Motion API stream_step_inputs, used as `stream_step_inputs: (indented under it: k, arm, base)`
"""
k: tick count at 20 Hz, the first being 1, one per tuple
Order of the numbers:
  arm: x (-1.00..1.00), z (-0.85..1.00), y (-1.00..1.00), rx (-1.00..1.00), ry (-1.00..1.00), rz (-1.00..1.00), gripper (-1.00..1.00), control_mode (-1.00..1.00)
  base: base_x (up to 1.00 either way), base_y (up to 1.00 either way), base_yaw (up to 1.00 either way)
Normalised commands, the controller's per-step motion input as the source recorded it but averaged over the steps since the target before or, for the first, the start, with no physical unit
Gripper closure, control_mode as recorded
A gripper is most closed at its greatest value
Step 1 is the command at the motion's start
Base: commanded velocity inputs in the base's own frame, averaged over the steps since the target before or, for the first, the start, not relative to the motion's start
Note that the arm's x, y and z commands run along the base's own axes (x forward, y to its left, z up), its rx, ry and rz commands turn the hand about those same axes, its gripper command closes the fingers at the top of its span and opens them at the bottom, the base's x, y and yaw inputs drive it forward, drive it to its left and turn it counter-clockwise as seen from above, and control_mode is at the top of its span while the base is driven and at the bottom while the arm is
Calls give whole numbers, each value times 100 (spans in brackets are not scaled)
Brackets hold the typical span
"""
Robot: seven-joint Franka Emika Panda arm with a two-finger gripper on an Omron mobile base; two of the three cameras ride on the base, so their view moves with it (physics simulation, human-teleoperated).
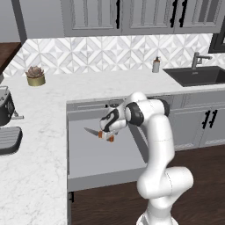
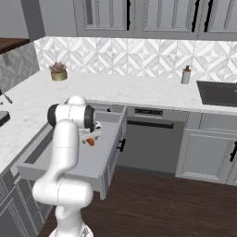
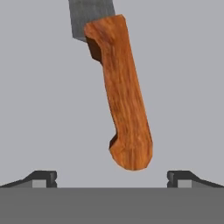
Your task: Pick up the knife from the drawer and place it on the cutting board. Then place the meat from the plate to the cutting board.
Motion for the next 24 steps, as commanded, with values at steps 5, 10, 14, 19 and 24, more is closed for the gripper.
stream_step_inputs:
  k: [5,10,14,19,24]
  arm:
    - [7,-20,0,0,0,0,-100,-100]
    - [20,-17,9,0,0,0,-100,-100]
    - [19,-15,9,0,0,0,-100,-100]
    - [16,-15,6,0,0,0,-100,-100]
    - [0,-35,0,-2,1,0,100,-100]
  base:
    - [0,0,0]
    - [0,0,0]
    - [0,0,0]
    - [0,0,0]
    - [0,0,0]
